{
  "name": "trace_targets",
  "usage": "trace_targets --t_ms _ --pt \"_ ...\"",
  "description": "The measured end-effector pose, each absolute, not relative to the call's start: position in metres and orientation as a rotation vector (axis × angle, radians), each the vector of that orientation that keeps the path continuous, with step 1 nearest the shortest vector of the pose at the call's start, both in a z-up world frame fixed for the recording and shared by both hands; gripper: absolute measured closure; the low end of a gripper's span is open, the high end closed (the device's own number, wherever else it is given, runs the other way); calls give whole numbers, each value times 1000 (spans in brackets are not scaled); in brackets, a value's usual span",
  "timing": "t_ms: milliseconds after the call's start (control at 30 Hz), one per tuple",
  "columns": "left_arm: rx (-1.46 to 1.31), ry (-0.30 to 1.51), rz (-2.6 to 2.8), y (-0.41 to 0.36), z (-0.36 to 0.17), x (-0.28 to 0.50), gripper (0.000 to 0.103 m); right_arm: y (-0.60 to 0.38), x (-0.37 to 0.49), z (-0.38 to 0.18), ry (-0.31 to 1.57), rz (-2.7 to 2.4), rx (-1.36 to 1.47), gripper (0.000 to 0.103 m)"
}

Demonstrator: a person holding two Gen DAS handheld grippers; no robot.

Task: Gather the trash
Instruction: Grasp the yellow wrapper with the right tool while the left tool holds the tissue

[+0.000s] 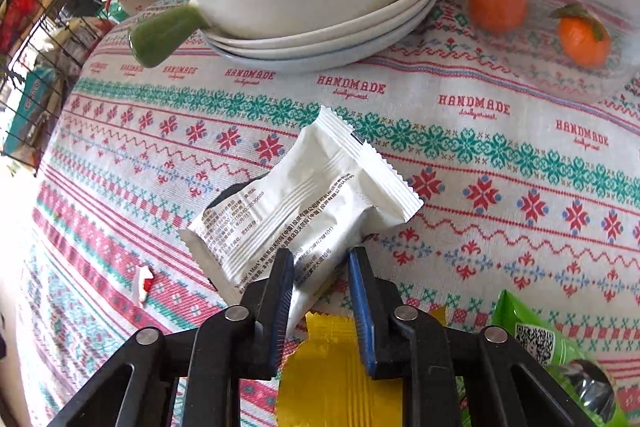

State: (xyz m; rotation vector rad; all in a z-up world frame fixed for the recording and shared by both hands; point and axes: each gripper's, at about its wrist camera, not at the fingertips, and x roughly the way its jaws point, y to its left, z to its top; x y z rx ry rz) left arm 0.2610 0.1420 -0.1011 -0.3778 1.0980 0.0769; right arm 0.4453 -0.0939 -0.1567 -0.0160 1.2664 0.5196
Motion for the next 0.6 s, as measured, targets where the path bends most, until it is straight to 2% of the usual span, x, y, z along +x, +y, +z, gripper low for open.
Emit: trace_targets --t_ms 67,100,267,467,500,600 --pt "-380 1095 74 142 -100 260 71 -102 447 -144 1249 493 30 47" --pt "-382 1094 73 143 -99 259 71 -106 447 -137 1242 491 49 46" --pt "-407 1091 75 150 -99 257 71 -118 425 -119 1267 483 10 43" --pt "-397 1086 62 144 -95 254 71 -116 397 -137 1321 434 -101 44" --pt "-392 1086 58 142 -95 253 71 -116 395 -142 1324 424 -114 54" --pt "-376 1088 41 137 -94 249 71 -122 387 -141 1291 424 -106 72"
